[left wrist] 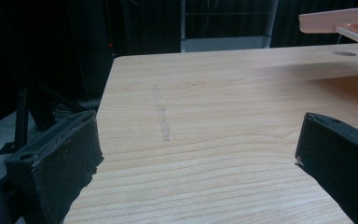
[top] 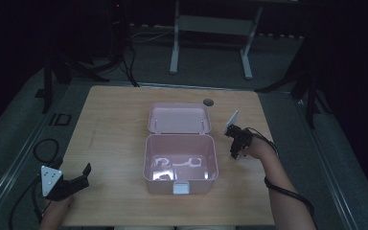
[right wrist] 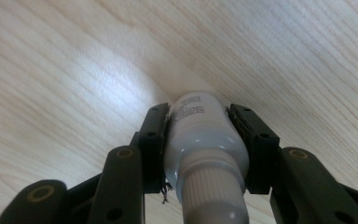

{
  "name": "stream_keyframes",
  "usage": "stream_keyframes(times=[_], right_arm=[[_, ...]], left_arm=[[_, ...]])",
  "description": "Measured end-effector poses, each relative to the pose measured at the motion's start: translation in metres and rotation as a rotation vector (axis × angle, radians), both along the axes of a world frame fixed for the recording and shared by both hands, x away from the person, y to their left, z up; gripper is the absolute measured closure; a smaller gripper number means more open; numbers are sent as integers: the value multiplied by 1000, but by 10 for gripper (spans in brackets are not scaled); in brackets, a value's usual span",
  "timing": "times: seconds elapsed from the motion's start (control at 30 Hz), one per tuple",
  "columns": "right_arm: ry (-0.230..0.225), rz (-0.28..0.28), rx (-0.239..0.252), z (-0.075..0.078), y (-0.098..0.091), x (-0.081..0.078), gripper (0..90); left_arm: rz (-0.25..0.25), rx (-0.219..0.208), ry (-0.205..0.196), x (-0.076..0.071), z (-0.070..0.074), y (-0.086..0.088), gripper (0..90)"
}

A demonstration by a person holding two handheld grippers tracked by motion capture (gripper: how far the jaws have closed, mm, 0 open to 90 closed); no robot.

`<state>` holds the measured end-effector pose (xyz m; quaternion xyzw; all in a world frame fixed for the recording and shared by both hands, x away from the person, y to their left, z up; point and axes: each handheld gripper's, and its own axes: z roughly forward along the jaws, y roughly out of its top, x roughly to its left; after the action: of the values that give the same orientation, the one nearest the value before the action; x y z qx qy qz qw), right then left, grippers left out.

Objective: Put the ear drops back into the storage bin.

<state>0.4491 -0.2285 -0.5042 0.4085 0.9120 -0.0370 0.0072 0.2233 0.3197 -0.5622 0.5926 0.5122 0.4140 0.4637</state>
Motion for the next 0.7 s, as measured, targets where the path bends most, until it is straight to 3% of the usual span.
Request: stream_keyframes(times=[0.1,0.33,0.7], right_arm=[[13,19,-4,0,-1,-3,591],[13,145,-24,0,-4,-17,592],[7,293,12,9,-9,-40,593]], left_arm=[[0,0,0,0,0,0,3],[1,0,0,0,0,0,3],[3,2,1,0,0,0,4]])
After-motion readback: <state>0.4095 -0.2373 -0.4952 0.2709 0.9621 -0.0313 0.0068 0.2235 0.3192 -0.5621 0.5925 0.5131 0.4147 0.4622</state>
